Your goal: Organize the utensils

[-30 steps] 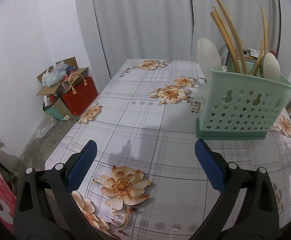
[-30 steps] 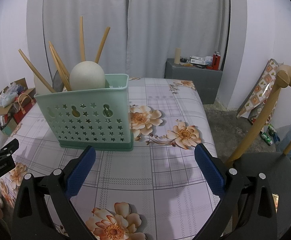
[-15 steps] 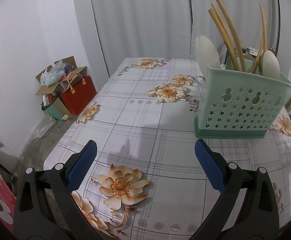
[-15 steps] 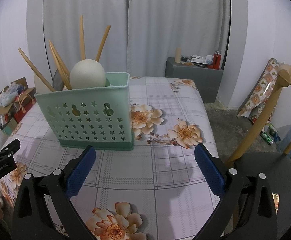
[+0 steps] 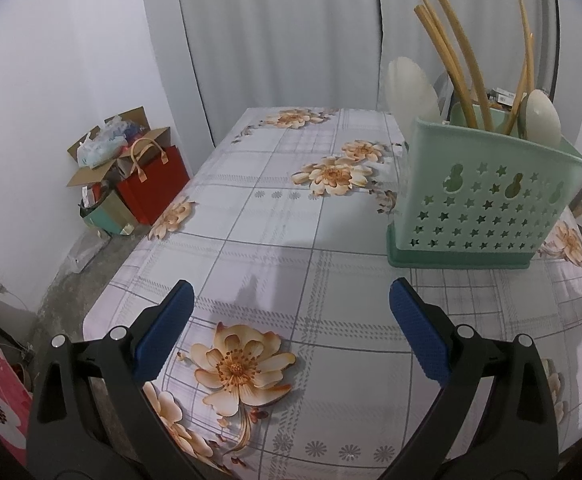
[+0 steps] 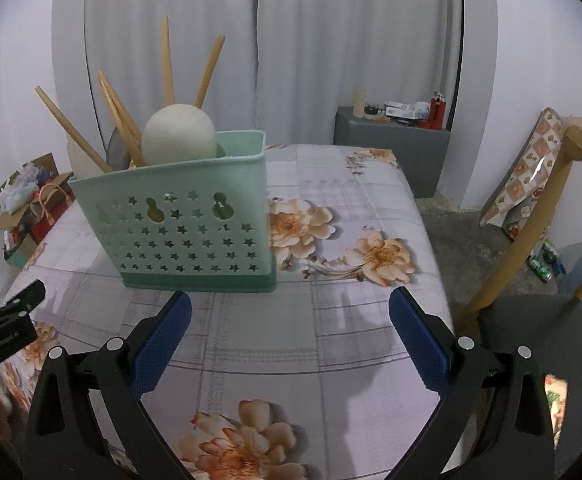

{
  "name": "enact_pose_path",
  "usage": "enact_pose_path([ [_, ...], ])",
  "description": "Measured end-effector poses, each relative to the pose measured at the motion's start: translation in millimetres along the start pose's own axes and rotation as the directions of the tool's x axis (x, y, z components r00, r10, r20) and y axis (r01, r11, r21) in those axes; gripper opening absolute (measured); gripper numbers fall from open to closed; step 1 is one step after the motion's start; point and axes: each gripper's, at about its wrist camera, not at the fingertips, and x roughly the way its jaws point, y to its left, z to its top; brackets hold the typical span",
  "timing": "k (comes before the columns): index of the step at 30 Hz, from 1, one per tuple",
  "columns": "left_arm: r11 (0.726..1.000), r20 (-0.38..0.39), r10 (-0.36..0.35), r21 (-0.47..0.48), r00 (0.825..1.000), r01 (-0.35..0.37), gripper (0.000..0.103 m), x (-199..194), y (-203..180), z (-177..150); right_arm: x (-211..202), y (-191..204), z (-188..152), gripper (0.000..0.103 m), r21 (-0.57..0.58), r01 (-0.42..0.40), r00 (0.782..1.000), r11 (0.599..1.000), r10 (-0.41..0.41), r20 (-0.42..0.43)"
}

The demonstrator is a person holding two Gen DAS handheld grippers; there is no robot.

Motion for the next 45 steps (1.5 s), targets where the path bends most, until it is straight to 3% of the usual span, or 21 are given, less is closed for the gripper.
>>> enact_pose_path([
  [5, 1.000, -0.015, 0.005, 0.003, 1.000, -0.005, 0.094, 7, 2, -1, 15, 16, -9, 0.096, 0.051, -0.054, 0.998, 0.997, 0.055, -0.016],
  [10, 0.999, -0.025, 0.037, -0.004, 0.999, -0.037, 0.094, 19, 10, -3, 29, 40, -29, 0.096, 0.045, -0.041, 0.999, 0.998, 0.041, -0.005],
  [14, 0.998, -0.053, 0.054, -0.018, 0.997, -0.055, 0.094, 34, 16, -10, 38, 58, -60, 0.096, 0.038, -0.038, 0.998, 0.999, 0.039, -0.044],
  [17, 0.999, -0.069, 0.047, -0.020, 0.997, -0.049, 0.094, 47, 14, -12, 47, 75, -84, 0.097, -0.033, -0.064, 0.991, 0.997, 0.059, -0.119],
  [18, 0.999, -0.071, 0.044, -0.019, 0.997, -0.046, 0.094, 50, 13, -13, 45, 83, -87, 0.097, -0.083, -0.049, 0.995, 0.995, 0.041, -0.095],
  [23, 1.000, -0.067, 0.019, -0.004, 0.998, -0.019, 0.094, 65, 3, -14, 45, 84, -94, 0.097, -0.080, -0.093, 0.994, 0.992, 0.089, -0.061],
  [32, 1.000, -0.104, -0.008, 0.026, 0.995, 0.011, 0.094, 86, -7, -20, 46, 82, -94, 0.097, -0.083, -0.091, 0.995, 0.992, 0.087, -0.048],
  [45, 0.999, -0.086, -0.041, -0.016, 0.995, 0.040, 0.094, 92, -1, -20, 46, 81, -92, 0.097, -0.083, -0.091, 0.995, 0.992, 0.088, -0.041],
])
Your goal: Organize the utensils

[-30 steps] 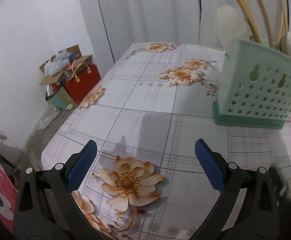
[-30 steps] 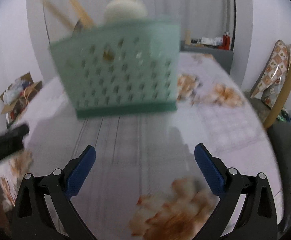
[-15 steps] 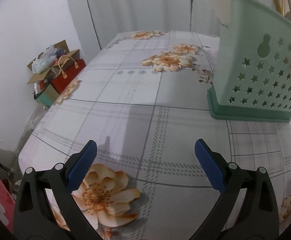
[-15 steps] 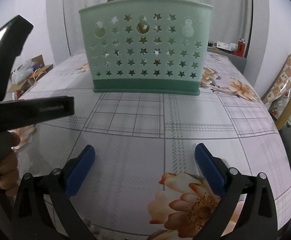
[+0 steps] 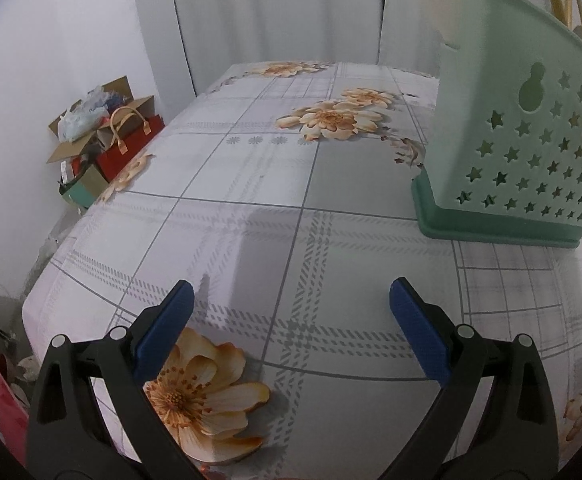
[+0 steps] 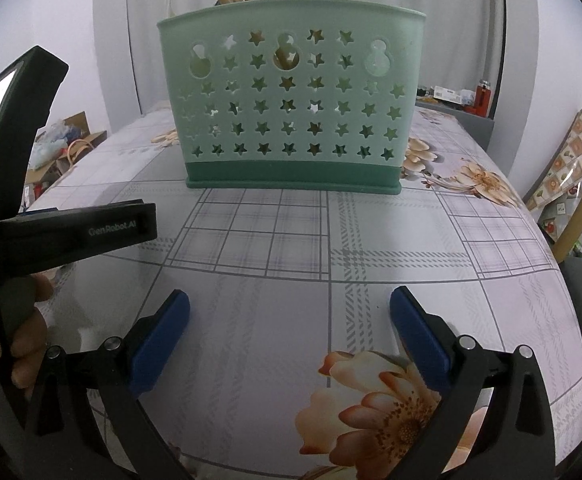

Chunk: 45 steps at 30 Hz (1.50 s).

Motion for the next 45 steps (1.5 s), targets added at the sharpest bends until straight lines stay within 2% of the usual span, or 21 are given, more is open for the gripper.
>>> enact_pose_path([
  [30, 0.998, -0.018, -0.031, -0.062, 0.999, 0.030, 0.095, 2.7, 4.1, 0.3, 0.0, 0.9, -0.2, 0.097, 0.001, 0.000, 1.000, 1.000, 0.000, 0.001],
  [45, 0.998, -0.017, -0.028, -0.058, 0.999, 0.027, 0.096, 3.1, 3.5, 0.7, -0.1, 0.9, -0.2, 0.097, 0.001, 0.001, 1.000, 1.000, -0.001, 0.001],
])
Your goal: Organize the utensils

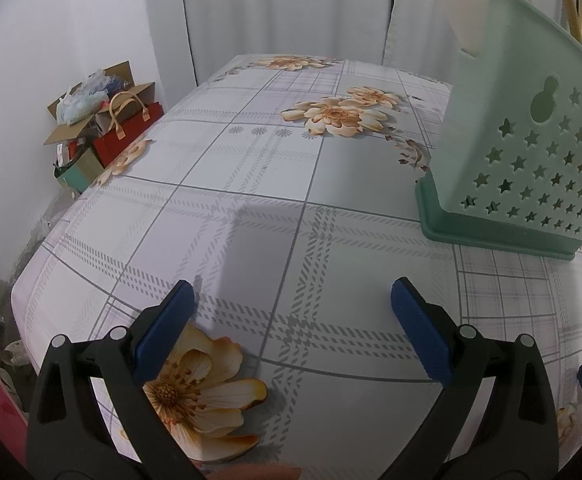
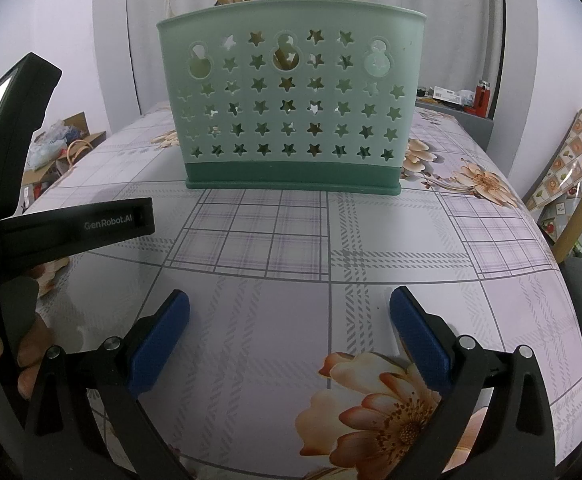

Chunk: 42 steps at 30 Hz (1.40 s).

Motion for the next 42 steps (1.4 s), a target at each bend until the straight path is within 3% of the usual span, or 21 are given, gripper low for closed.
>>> enact_pose_path([
  [42, 1.000, 0.004, 0.010, 0.014, 1.000, -0.010, 0.096, -0.8, -1.2, 0.0, -0.1, 0.1, -0.2, 0.097, 0.000, 0.000, 1.000, 1.000, 0.000, 0.001],
])
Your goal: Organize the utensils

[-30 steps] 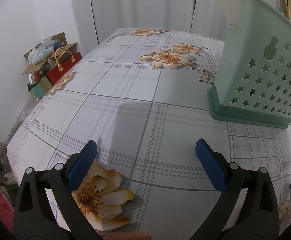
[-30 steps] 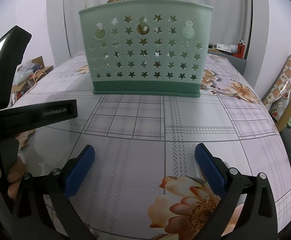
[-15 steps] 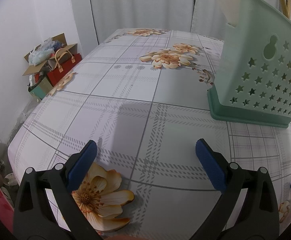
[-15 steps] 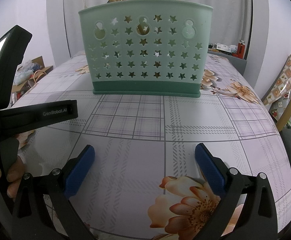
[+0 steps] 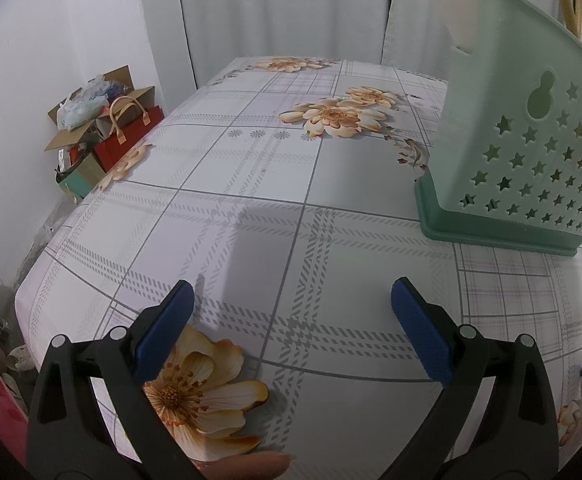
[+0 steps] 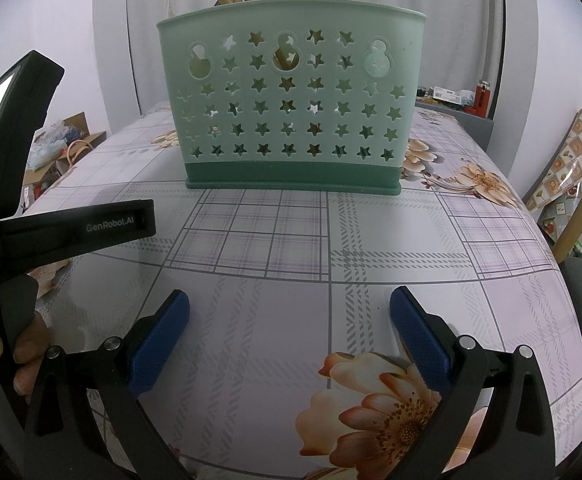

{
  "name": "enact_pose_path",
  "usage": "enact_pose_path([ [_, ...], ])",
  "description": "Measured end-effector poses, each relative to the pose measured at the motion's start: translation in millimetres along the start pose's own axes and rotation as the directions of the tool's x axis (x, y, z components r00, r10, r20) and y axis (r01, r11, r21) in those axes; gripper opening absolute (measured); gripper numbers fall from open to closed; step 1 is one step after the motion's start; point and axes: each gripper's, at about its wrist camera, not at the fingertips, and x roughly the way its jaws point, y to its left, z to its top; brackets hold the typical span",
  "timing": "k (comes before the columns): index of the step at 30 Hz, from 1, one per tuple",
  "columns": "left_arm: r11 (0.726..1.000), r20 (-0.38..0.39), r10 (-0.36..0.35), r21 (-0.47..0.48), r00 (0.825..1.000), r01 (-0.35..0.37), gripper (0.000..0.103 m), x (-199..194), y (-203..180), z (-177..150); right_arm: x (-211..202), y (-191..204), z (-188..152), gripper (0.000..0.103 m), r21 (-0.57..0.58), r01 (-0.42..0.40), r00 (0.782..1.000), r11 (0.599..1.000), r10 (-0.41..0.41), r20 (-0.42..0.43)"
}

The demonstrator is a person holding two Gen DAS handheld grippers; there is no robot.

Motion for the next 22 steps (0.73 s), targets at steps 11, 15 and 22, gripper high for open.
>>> enact_pose_path([
  [11, 1.000, 0.001, 0.002, 0.001, 1.000, -0.002, 0.096, 0.3, -0.4, -0.3, 0.2, -0.2, 0.0, 0.097, 0.000, 0.000, 1.000, 1.000, 0.000, 0.000],
  [15, 1.000, -0.002, -0.001, -0.003, 1.000, 0.001, 0.096, 0.5, -0.2, -0.3, 0.1, -0.1, -0.1, 0.097, 0.000, 0.000, 1.000, 1.000, 0.000, 0.000],
  [22, 1.000, -0.004, -0.004, -0.006, 1.000, 0.004, 0.096, 0.1, 1.5, 1.3, -0.1, -0.2, -0.3, 0.097, 0.000, 0.000, 1.000, 1.000, 0.000, 0.000],
])
